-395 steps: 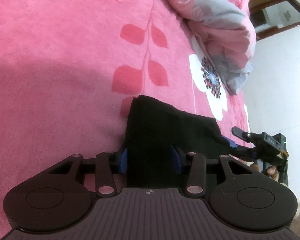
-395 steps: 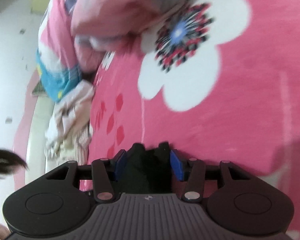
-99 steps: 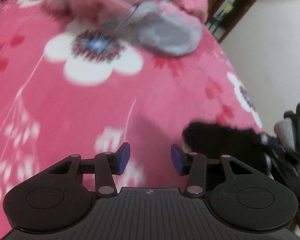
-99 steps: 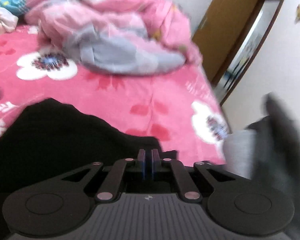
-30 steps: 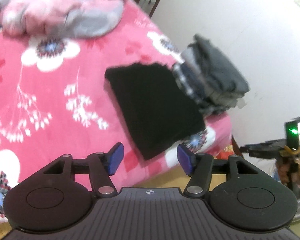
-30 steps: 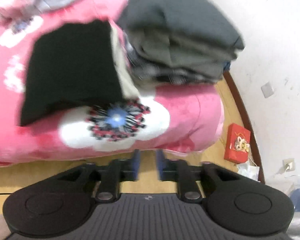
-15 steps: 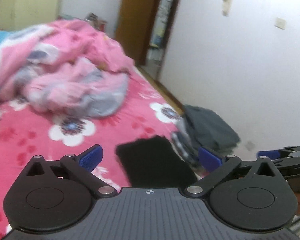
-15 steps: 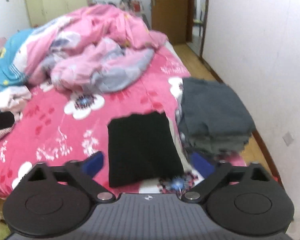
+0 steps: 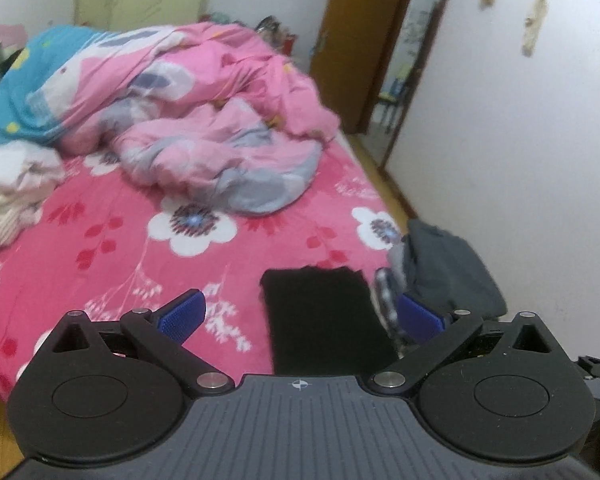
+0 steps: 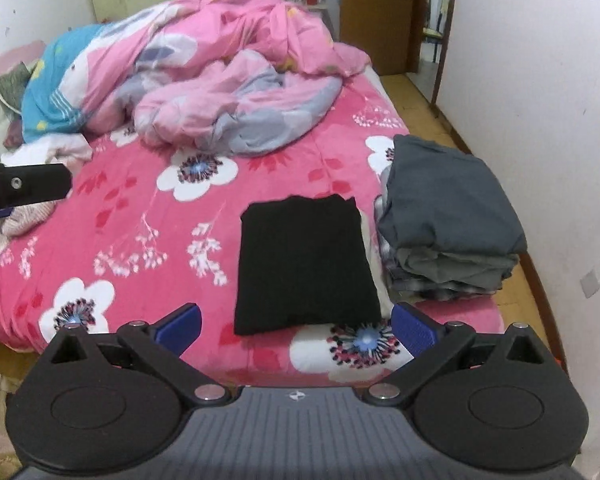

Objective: Fold clothes

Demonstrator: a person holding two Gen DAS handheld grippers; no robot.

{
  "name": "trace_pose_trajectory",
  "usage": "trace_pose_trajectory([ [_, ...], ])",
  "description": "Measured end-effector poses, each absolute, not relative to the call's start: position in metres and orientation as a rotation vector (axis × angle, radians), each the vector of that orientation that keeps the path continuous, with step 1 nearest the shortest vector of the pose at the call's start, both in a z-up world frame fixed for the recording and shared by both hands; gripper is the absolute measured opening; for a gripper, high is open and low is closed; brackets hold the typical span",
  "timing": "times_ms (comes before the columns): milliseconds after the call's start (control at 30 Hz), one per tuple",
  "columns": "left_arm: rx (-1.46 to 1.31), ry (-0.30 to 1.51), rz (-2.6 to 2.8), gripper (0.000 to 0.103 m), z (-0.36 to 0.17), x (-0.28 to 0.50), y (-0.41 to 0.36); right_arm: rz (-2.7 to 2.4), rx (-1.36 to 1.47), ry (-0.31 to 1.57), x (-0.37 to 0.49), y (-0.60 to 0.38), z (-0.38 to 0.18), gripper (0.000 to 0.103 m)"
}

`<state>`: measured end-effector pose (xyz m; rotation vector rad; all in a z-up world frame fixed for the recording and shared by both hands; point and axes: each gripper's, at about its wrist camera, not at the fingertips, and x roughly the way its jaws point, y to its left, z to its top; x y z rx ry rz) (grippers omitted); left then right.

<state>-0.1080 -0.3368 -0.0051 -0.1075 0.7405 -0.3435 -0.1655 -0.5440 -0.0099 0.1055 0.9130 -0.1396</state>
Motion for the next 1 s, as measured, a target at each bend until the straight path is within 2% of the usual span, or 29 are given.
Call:
trace_pose_trajectory([
  [400, -0.056, 0.852, -0.205, 0.103, -0.024, -0.105, -0.324, -0.215, 0.122, 0.953, -0.166, -0.542, -0.034, 0.103],
  [600, -0.031, 0.827, -0.18, 0.103, -0.017, -0.092, -0.324, -0.266, 0.058, 0.905, -0.165, -0.531, -0.016, 0.103],
  [1000, -0.13, 0.8, -0.262, 0.103, 0.024, -0.055, -0.296, -0.411, 0.22, 0.816, -0.168, -0.52, 0.029, 0.103],
])
